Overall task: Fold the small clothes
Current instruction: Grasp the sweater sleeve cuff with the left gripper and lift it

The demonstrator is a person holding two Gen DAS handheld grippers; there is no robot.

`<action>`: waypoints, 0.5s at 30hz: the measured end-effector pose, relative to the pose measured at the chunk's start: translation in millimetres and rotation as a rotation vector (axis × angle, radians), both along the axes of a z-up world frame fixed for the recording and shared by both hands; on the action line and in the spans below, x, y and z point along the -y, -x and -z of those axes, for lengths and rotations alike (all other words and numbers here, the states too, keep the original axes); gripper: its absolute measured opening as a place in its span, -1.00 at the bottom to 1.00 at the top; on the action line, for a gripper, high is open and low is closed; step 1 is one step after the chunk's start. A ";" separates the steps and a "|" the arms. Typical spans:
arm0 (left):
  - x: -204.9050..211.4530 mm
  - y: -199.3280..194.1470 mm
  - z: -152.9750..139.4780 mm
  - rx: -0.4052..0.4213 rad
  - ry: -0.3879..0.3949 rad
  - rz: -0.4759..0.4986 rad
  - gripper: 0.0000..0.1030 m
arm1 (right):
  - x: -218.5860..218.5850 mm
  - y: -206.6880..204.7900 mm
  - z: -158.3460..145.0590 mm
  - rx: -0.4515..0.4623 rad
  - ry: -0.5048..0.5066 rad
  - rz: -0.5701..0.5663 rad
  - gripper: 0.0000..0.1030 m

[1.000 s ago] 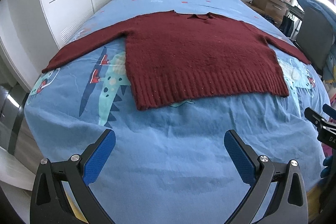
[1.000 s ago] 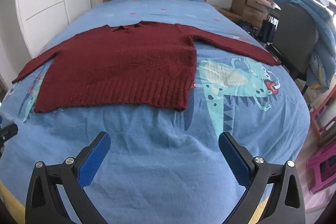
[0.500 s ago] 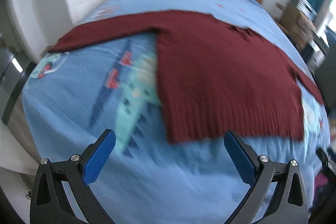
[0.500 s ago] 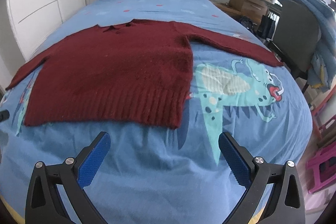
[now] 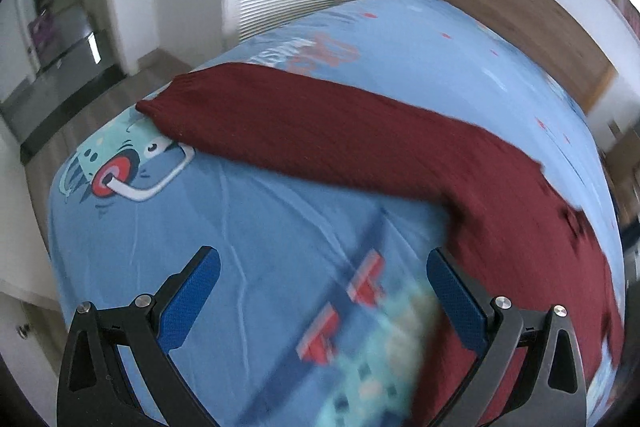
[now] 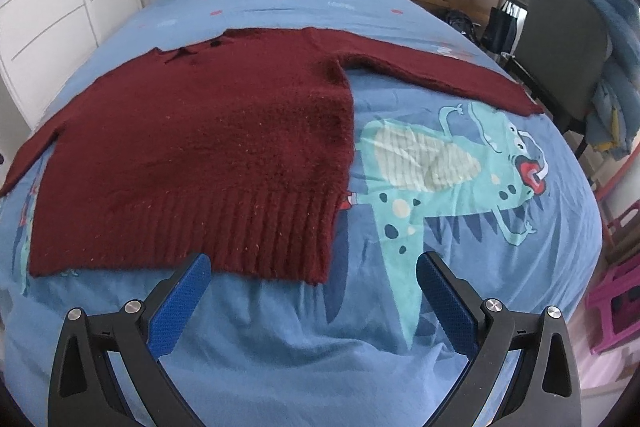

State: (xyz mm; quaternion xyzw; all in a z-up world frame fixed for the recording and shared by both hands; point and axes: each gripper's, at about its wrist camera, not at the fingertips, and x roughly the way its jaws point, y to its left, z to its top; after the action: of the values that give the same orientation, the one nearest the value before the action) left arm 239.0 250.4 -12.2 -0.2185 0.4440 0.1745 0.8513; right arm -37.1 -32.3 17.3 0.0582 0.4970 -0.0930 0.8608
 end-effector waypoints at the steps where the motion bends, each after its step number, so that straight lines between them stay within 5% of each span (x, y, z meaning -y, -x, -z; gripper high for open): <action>1: -7.3 -5.4 3.8 -0.005 0.013 -0.022 0.98 | -0.3 -2.1 0.8 -0.003 -0.001 0.001 0.99; 15: -94.4 -39.4 47.9 0.032 0.152 -0.298 0.97 | 2.6 -27.8 15.6 -0.040 -0.009 0.019 0.99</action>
State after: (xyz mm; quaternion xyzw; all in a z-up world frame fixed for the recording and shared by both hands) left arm 278.5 344.8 -60.1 -0.3484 0.4051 0.2614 0.8038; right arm -9.4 -34.8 1.8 0.0648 0.5139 -0.1002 0.8495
